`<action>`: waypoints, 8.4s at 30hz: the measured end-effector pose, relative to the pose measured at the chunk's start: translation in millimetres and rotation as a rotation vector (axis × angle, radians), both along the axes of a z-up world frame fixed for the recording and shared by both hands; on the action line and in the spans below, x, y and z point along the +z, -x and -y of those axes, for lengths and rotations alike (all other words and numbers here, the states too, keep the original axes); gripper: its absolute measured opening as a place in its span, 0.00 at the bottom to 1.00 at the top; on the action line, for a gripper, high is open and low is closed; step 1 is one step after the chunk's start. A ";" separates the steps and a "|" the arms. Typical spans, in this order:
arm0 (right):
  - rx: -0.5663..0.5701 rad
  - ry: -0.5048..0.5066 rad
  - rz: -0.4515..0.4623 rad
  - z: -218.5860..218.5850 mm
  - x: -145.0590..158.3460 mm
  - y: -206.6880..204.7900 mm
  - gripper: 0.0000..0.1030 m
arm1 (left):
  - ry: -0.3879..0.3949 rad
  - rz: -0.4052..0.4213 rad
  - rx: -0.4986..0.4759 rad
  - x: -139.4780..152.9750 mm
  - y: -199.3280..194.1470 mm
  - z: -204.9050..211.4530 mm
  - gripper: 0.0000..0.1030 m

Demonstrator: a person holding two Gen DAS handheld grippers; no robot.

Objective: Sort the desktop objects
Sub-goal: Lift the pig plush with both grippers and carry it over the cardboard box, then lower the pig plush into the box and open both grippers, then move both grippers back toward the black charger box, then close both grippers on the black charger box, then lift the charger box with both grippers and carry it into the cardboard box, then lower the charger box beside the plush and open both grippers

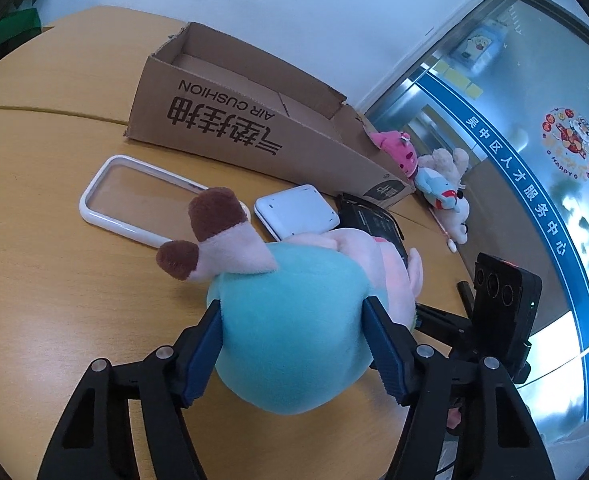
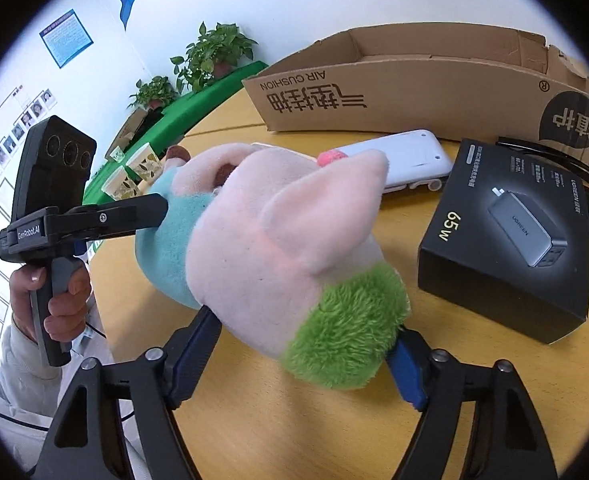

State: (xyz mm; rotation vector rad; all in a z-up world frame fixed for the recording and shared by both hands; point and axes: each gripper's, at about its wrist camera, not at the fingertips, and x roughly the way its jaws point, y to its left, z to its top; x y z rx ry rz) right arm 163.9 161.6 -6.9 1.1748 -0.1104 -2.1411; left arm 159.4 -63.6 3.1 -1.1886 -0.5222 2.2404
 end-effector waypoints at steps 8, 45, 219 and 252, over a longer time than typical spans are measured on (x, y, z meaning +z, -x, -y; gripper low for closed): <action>-0.044 0.050 -0.225 -5.1 84.4 18.3 0.70 | 0.041 -0.280 -0.032 106.7 21.8 -23.3 0.62; -0.080 0.034 -0.033 40.7 24.8 443.5 0.70 | 0.184 -0.005 0.076 68.9 431.3 -29.6 0.62; 0.277 -0.312 -0.313 -12.0 110.0 399.4 0.81 | 0.205 -0.120 -0.001 110.2 426.1 -159.1 0.61; -0.240 -0.197 -0.232 -64.1 109.6 333.3 0.86 | 0.449 -0.421 0.201 147.8 325.1 -133.7 0.94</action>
